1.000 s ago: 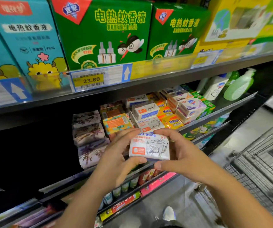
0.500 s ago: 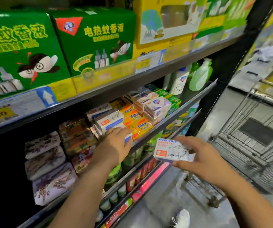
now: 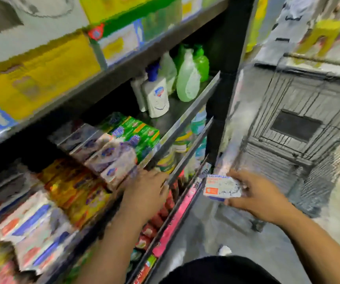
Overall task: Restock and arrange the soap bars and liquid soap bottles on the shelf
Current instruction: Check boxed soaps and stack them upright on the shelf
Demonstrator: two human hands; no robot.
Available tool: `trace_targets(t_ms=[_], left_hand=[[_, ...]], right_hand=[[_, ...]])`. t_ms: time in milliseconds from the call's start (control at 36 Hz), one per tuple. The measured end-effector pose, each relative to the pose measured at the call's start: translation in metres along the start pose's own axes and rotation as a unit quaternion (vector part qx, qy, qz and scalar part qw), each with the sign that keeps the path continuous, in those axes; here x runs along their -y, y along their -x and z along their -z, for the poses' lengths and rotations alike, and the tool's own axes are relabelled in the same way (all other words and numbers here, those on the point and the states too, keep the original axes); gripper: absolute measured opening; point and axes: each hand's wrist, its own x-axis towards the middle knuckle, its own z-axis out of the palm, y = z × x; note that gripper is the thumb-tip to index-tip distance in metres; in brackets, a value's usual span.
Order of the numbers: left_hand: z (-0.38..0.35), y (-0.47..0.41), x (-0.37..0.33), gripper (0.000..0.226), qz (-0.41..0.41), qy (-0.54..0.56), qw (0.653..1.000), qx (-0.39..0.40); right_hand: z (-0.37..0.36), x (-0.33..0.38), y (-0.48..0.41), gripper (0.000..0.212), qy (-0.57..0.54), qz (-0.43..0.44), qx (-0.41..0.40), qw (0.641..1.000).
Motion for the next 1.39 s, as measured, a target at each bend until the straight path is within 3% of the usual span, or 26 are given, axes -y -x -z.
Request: trace_targets(t_ms=[83,222,306,417,556,667,778,833,889,972,1167,1389], left_hand=[[-0.027,-0.045,-0.034,0.024,-0.032,0.03,0.998,0.046],[-0.067,-0.116,-0.091,0.013,-0.148,0.066,0.987,0.013],[-0.09,-0.154,-0.126,0.022,-0.204,0.058,0.977,-0.017],[-0.118,-0.2,-0.17,0.036,-0.225,0.077,0.971,0.002],[-0.163,-0.269,-0.215,0.024,-0.191,0.068,0.977,0.072],[-0.214,-0.319,-0.238,0.031,-0.14,0.066,0.984,0.091],[-0.275,-0.353,-0.255,0.082,-0.01,0.127,0.981,0.147],[-0.295,-0.357,-0.268,0.093,0.032,0.188,0.964,0.184],[-0.31,-0.354,-0.278,0.09,0.067,0.222,0.953,0.196],[-0.323,-0.351,-0.28,0.075,0.119,0.235,0.952,0.153],[-0.345,-0.353,-0.277,0.065,0.125,0.179,0.967,0.131],[-0.361,-0.357,-0.271,0.073,0.082,0.193,0.972,0.102]], right_hand=[[0.02,-0.054,-0.01,0.073,0.015,-0.054,0.003,0.998],[0.043,-0.147,-0.024,0.077,0.036,-0.157,-0.006,0.987],[0.049,-0.198,-0.033,0.08,0.02,-0.196,-0.021,0.98],[0.052,-0.253,-0.042,0.07,-0.014,-0.249,-0.041,0.968],[0.03,-0.321,-0.059,0.062,-0.034,-0.318,-0.018,0.947],[0.003,-0.362,-0.073,0.044,-0.026,-0.332,0.001,0.943],[-0.019,-0.391,-0.086,0.047,-0.028,-0.352,0.018,0.935],[-0.028,-0.402,-0.092,0.052,-0.033,-0.375,0.03,0.926],[-0.038,-0.413,-0.1,0.057,-0.047,-0.393,0.036,0.918],[-0.052,-0.429,-0.119,0.062,-0.053,-0.4,0.057,0.913],[-0.094,-0.456,-0.177,0.045,-0.053,-0.392,0.107,0.912],[-0.14,-0.459,-0.219,0.052,-0.036,-0.349,0.11,0.93]])
